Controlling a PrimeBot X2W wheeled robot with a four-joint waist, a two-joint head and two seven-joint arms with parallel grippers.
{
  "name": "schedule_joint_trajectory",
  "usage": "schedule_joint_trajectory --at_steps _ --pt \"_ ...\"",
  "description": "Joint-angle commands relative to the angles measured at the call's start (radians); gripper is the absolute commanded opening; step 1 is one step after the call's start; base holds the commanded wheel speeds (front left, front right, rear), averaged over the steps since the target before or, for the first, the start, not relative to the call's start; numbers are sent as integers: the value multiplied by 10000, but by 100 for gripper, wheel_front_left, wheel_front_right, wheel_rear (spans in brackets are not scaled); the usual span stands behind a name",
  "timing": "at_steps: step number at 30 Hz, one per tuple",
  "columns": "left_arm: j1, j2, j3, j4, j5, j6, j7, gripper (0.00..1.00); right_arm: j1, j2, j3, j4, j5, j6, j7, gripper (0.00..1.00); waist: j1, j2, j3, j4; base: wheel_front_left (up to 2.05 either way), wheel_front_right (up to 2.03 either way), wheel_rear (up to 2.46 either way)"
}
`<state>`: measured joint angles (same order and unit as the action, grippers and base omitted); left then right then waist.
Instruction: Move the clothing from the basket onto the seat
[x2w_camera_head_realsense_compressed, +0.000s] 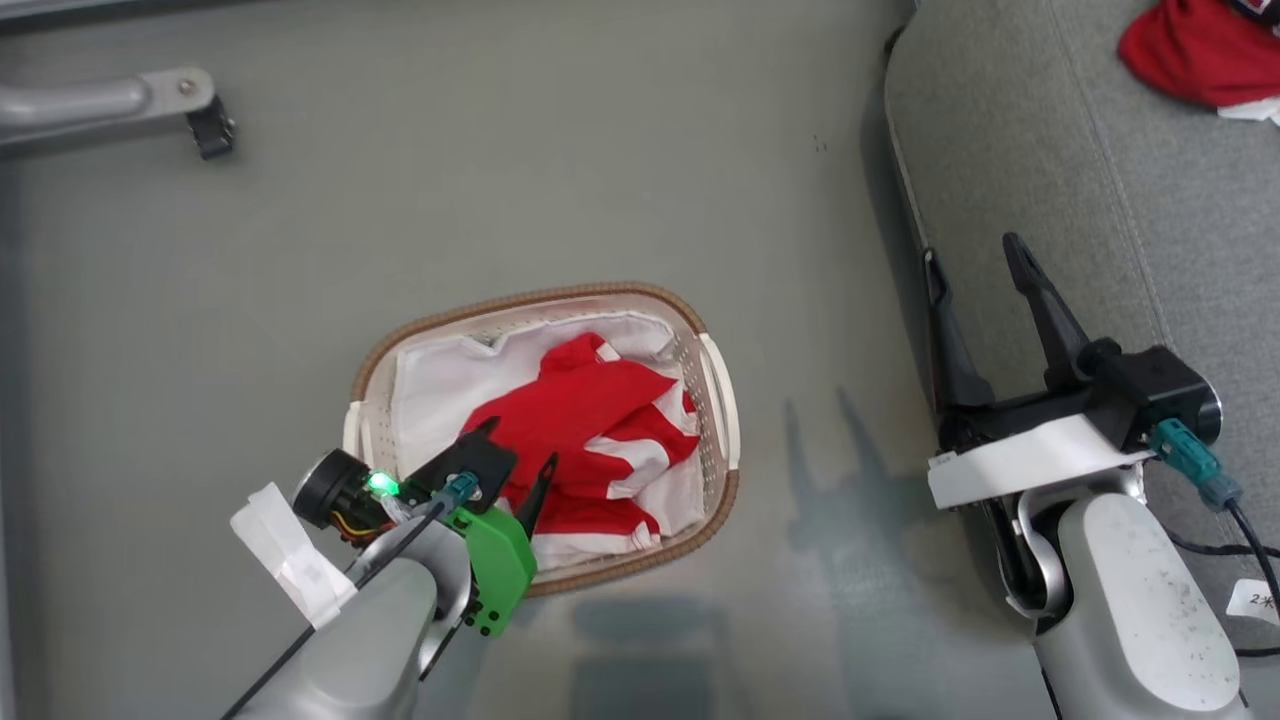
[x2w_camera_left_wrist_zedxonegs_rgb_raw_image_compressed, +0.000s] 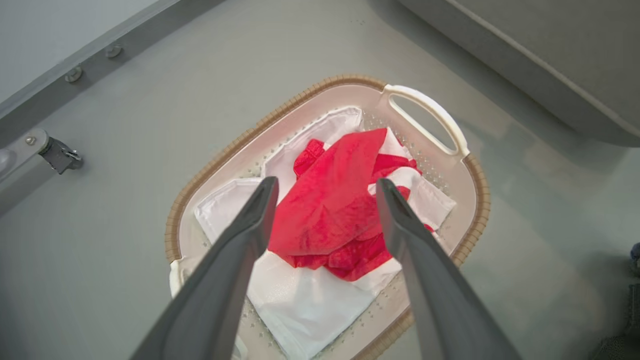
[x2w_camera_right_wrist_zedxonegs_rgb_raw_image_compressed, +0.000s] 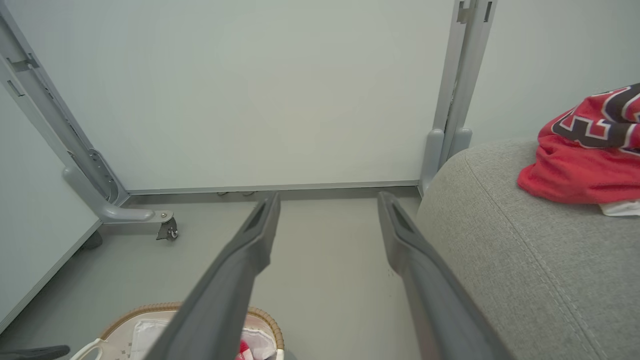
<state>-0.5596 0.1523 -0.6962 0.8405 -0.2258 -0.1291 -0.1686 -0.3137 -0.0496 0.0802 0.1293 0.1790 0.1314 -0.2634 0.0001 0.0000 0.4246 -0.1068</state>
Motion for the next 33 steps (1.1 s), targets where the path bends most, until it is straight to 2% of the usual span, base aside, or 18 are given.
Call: schedule_joint_trajectory --at_steps 1,12,21,22,23,24,25,33 --pt "-395 188 -95 233 -39 -17 -46 100 -241 -17 55 -94 96 -14 -20 100 -1 0 1715 -1186 0 0 0" --pt "-1710 341 -1370 1874 5 -18 61 100 -732 -15 240 -301 541 -14 -20 100 -1 0 2805 -1782 0 0 0" --pt "-2530 311 -1601 2755 -116 -19 -20 100 -884 -18 338 -503 752 -14 -20 100 -1 0 3338 -2062 0 0 0" --pt "-2581 249 -1607 2827 -158 -19 -61 68 -887 -18 311 -496 764 -14 -20 100 -1 0 3364 -2068 0 0 0" --pt "-2616 200 -1609 2859 -222 -19 -106 46 -899 -18 292 -490 761 -14 -20 100 -1 0 3376 -2064 0 0 0" --pt "-2654 157 -1613 2894 -279 -19 -178 13 -904 -18 260 -482 758 -14 -20 100 -1 0 3377 -2048 0 0 0" --pt "-2678 124 -1637 2897 -315 -19 -257 0 -910 -18 223 -461 750 -14 -20 100 -1 0 3368 -2022 0 0 0" --pt "-2586 -169 -1770 2824 -592 -19 -813 0 -902 -23 64 -100 570 -14 -20 100 -1 0 2759 -1536 0 0 0"
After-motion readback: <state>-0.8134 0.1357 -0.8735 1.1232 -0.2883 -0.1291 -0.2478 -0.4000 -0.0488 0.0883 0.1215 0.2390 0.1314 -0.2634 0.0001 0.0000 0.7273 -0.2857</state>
